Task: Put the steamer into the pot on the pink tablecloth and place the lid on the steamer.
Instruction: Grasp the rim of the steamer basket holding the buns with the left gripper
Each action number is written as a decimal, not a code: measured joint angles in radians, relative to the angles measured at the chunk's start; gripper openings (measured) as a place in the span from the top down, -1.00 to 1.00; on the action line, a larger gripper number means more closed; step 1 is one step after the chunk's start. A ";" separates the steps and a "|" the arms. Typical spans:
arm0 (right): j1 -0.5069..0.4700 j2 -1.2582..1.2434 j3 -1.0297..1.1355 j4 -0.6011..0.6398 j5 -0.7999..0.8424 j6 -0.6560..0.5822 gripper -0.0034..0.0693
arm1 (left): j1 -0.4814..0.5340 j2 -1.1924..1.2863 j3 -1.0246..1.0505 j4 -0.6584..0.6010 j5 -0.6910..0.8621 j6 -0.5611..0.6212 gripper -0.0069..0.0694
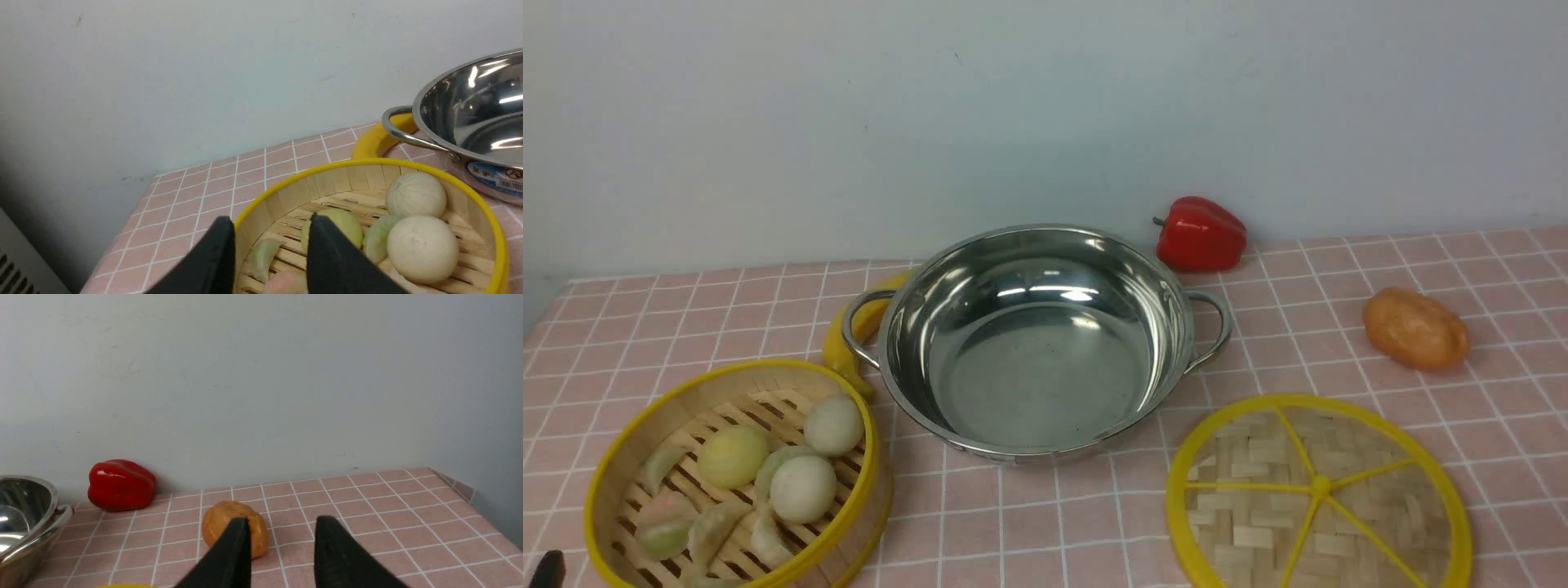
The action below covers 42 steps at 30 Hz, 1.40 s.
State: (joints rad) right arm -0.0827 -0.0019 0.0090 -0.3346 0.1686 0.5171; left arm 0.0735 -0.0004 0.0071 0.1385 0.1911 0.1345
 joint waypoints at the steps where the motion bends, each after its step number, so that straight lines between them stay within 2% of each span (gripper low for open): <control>1: 0.000 0.000 0.000 0.000 0.000 0.000 0.24 | 0.000 0.000 0.000 0.000 0.000 0.000 0.18; 27: 0.000 0.000 0.000 0.014 -0.009 0.008 0.24 | 0.000 0.000 0.000 -0.013 -0.001 -0.011 0.18; 29: 0.000 0.000 0.000 0.078 -0.042 0.052 0.24 | 0.000 0.000 0.000 -0.089 -0.008 -0.066 0.18; 34: 0.000 0.000 0.000 0.300 -0.175 0.213 0.24 | 0.000 0.000 0.000 -0.449 -0.060 -0.321 0.18; 36: 0.000 0.000 0.000 0.352 -0.200 0.248 0.24 | 0.000 0.000 0.000 -0.532 -0.067 -0.371 0.18; 37: 0.000 0.000 0.000 0.394 -0.228 0.270 0.24 | 0.000 0.000 0.000 -0.629 -0.069 -0.419 0.18; 38: 0.000 0.000 0.000 0.413 -0.244 0.281 0.24 | 0.000 0.000 0.000 -0.674 -0.071 -0.433 0.18; 42: 0.000 0.000 0.000 0.437 -0.266 0.292 0.24 | 0.000 0.000 0.000 -0.721 -0.106 -0.450 0.18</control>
State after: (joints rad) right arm -0.0827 -0.0019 0.0090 0.1027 -0.0977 0.8088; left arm 0.0735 -0.0004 0.0071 -0.5829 0.0849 -0.3151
